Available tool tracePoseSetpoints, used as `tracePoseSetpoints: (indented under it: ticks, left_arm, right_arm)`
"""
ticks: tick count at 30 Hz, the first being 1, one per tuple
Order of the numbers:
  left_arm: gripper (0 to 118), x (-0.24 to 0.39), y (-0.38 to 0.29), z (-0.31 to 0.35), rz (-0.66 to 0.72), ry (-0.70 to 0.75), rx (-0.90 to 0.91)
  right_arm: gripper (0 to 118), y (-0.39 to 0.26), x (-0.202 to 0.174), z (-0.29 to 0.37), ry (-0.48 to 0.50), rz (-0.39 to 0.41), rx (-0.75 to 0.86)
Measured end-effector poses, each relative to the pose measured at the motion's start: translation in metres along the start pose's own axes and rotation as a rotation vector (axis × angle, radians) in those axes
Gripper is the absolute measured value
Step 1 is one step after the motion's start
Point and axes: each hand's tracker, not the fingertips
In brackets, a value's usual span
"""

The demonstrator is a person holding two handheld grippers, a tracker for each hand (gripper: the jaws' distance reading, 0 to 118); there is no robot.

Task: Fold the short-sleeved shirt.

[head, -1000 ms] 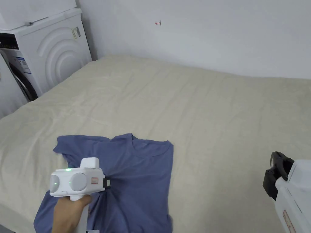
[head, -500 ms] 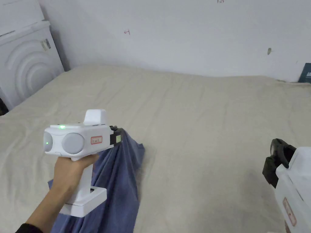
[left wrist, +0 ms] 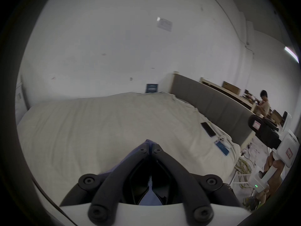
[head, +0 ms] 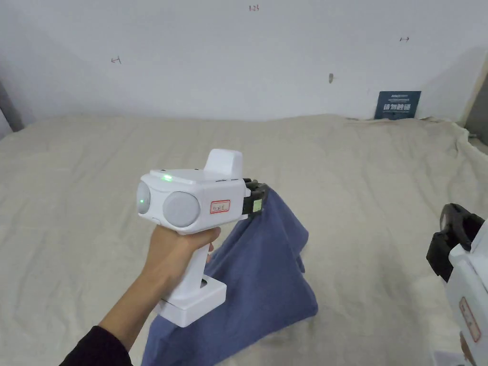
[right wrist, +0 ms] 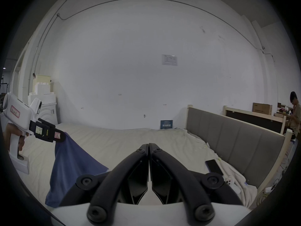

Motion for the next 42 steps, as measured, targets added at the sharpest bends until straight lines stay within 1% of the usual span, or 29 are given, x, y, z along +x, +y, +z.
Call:
tracePoseSetpoints:
  ticks: [3, 5, 8, 10, 19, 25, 28, 29, 31, 32, 33, 34, 35, 36, 37, 38, 39, 42]
  left_arm:
    - [0, 0.027, -0.003, -0.016, -0.034, -0.043, -0.016]
    - [0, 0.039, -0.008, -0.028, -0.033, -0.079, -0.040]
    - [0, 0.050, -0.023, -0.047, -0.044, -0.087, -0.090]
    - [0, 0.050, -0.038, -0.059, -0.021, -0.098, -0.138]
    - [0, 0.029, -0.133, -0.113, 0.005, -0.007, -0.459]
    - [0, 0.022, -0.183, -0.142, 0.015, 0.077, -0.594]
    - [0, 0.025, -0.197, -0.149, 0.018, 0.095, -0.626]
    - [2, 0.026, -0.199, -0.149, 0.014, 0.100, -0.622]
    - [12, 0.028, -0.197, -0.146, 0.010, 0.118, -0.601]
    - [15, 0.028, -0.194, -0.142, 0.014, 0.120, -0.592]
    - [21, 0.029, -0.191, -0.140, 0.015, 0.124, -0.586]
    - [39, 0.029, -0.186, -0.134, 0.015, 0.124, -0.579]
    - [58, 0.029, -0.180, -0.128, 0.019, 0.123, -0.565]
    - [79, 0.029, -0.173, -0.119, 0.019, 0.130, -0.533]
    - [104, 0.028, -0.165, -0.111, 0.020, 0.138, -0.487]
    - [115, 0.027, -0.158, -0.100, 0.022, 0.152, -0.439]
    - [117, 0.026, -0.149, -0.089, 0.025, 0.159, -0.375]
    - [116, 0.020, -0.120, -0.052, 0.026, 0.192, -0.219]
  right_arm:
    - [0, -0.003, 0.015, 0.005, -0.035, -0.004, -0.006]
    - [0, -0.006, 0.023, 0.007, -0.052, -0.006, -0.013]
    - [0, -0.010, 0.032, 0.009, -0.070, -0.009, -0.026]
    - [0, -0.013, 0.035, 0.010, -0.077, -0.011, -0.033]
    - [0, -0.025, 0.037, 0.008, -0.077, -0.017, -0.069]
    - [0, -0.030, 0.030, 0.008, -0.060, -0.015, -0.086]
    - [0, -0.033, 0.027, 0.010, -0.050, -0.012, -0.095]
    - [0, -0.034, 0.026, 0.010, -0.047, -0.011, -0.099]
    - [0, -0.034, 0.024, 0.011, -0.041, -0.007, -0.104]
    - [0, -0.034, 0.023, 0.011, -0.038, -0.005, -0.105]
    - [0, -0.034, 0.023, 0.011, -0.035, -0.004, -0.105]
    - [0, -0.033, 0.023, 0.012, -0.033, -0.003, -0.104]
    - [0, -0.032, 0.022, 0.012, -0.031, -0.003, -0.101]
    - [0, -0.031, 0.022, 0.012, -0.031, -0.004, -0.098]
    - [0, -0.029, 0.022, 0.012, -0.029, -0.006, -0.095]
    - [0, -0.028, 0.022, 0.012, -0.027, -0.008, -0.092]
    - [0, -0.026, 0.021, 0.012, -0.026, -0.008, -0.088]
    - [0, -0.021, 0.018, 0.012, -0.024, -0.004, -0.074]
